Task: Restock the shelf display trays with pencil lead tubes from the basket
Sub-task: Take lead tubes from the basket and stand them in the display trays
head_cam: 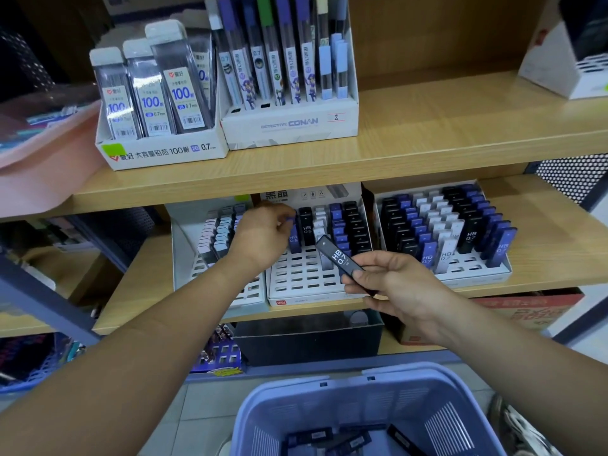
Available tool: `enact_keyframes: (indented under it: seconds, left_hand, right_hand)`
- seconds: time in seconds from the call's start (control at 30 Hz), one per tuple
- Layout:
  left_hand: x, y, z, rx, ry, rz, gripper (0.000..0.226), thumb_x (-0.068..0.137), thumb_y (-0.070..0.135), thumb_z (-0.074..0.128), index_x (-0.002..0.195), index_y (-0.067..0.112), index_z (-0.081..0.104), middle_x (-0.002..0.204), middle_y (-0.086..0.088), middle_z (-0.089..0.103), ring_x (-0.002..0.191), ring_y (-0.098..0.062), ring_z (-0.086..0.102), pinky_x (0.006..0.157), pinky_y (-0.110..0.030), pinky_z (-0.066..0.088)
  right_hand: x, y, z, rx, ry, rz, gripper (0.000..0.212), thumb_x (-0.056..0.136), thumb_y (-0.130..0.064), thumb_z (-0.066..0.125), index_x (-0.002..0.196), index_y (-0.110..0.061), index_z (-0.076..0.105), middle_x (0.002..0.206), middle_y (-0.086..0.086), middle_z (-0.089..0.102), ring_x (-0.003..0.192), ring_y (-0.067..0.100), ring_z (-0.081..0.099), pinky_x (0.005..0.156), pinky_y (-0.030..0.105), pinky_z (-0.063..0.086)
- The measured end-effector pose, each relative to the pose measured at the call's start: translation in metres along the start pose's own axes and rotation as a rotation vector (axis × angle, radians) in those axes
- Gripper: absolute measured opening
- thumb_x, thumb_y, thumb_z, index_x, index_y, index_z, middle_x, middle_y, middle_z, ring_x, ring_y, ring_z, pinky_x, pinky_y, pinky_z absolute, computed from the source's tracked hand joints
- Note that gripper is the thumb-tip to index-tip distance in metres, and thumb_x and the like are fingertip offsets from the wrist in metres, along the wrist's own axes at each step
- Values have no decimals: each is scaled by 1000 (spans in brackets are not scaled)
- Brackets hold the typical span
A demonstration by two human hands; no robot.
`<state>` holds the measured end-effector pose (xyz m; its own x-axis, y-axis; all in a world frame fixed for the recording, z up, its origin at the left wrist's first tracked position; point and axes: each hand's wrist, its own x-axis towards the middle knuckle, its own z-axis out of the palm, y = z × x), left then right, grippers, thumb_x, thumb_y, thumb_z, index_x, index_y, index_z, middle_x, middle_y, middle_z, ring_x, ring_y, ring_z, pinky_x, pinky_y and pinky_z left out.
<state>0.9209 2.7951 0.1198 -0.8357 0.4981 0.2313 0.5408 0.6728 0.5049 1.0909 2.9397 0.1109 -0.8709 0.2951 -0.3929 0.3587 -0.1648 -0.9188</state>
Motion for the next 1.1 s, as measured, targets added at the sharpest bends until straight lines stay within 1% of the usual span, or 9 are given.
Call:
enact_keyframes:
  seconds: [0.1,0.17,0.23,0.33,0.47,0.63,0.73,0.87,1.1]
  left_hand:
    - [-11,24,-23,-668,-297,-277,18,95,16,57,106,9,69,91,-4,69,72,-12,63,65,-17,54]
    - [-21,34,-33,-807,-522,-285,21,90,20,61,108,12,69,86,-2,71,75,-16,68,68,-21,58]
    - [-30,37,-34,-784,-585,-221,21,86,11,65,107,11,67,83,-3,72,76,-17,70,71,-23,58]
    - [-37,33,-34,-728,-542,-215,17,83,1,66,99,7,67,77,-7,72,71,-15,71,67,-22,59]
    - [-41,16,-46,-540,-599,-202,14,82,-2,67,93,7,70,80,-13,72,71,-17,71,69,-25,59]
    - [-41,15,-44,-513,-520,-172,11,90,-2,58,92,8,63,77,-10,65,67,-13,67,68,-23,57]
    - [-40,33,-33,-498,-498,-105,11,93,0,55,94,9,62,74,-4,61,67,-12,64,69,-21,56]
    - [-41,73,-19,-529,-440,-22,14,90,0,59,94,11,66,79,-7,64,73,-17,67,75,-25,58]
    - [-41,134,25,-531,-243,82,20,86,4,66,88,24,68,84,-2,68,75,-14,70,77,-28,58]
  right_hand:
    - [-1,-1,2,-32,2,-19,14,94,-9,62,103,-18,67,89,-3,77,83,9,69,66,24,45]
    - [-1,0,5,-23,-5,-21,14,93,-7,63,101,-18,66,89,-2,77,76,8,69,65,24,45]
    - [0,1,7,-13,-27,-33,15,92,-4,63,103,-14,65,89,1,77,73,10,70,67,26,45]
    - [-1,5,10,-37,-62,-53,16,89,0,65,103,-8,66,87,4,76,74,15,71,67,27,47]
    - [-3,13,11,-208,-94,-45,7,90,-8,68,86,-14,68,83,2,72,76,14,68,74,31,57]
    - [-6,12,-14,-982,-31,-209,14,91,-20,62,81,-29,66,94,-6,70,90,13,65,84,30,53]
    - [-14,15,-43,-1295,0,-147,19,91,-21,56,106,-27,64,114,0,63,105,19,59,85,28,47]
    - [-24,22,-81,-1368,107,-6,50,90,-28,56,137,-20,44,129,11,43,122,30,44,101,36,42]
    - [-35,24,-133,-1227,190,100,75,91,-27,62,152,-16,19,157,11,14,142,33,25,109,38,31]
